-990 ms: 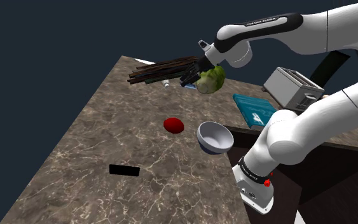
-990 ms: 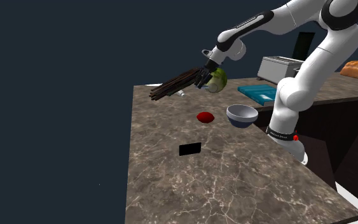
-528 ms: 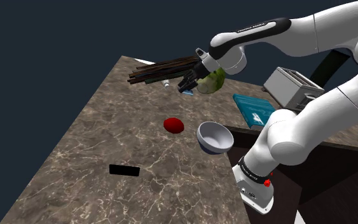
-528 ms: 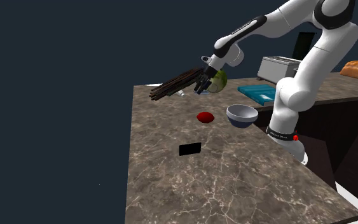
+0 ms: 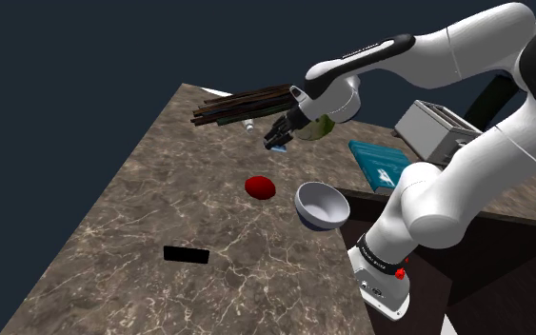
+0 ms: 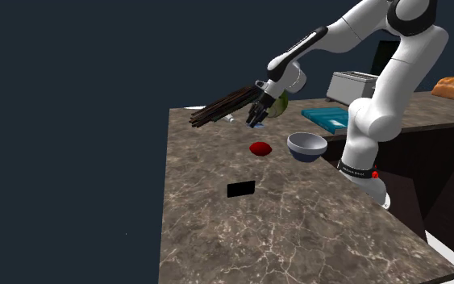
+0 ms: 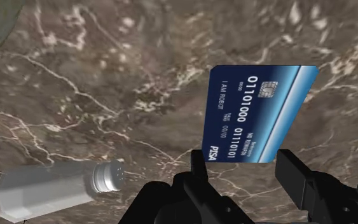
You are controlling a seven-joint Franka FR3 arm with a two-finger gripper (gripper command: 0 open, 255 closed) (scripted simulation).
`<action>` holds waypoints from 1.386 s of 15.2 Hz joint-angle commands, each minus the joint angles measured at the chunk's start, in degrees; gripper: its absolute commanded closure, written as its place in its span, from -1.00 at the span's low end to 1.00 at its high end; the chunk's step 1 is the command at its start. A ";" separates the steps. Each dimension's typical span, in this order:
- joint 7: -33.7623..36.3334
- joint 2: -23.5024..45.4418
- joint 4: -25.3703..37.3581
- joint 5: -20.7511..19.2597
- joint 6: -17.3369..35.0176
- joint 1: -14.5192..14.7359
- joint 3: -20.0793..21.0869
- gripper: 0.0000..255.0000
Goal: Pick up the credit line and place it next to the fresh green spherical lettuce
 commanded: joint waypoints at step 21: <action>5.10 -6.72 -1.79 -8.45 -4.64 -6.10 1.70 -1.00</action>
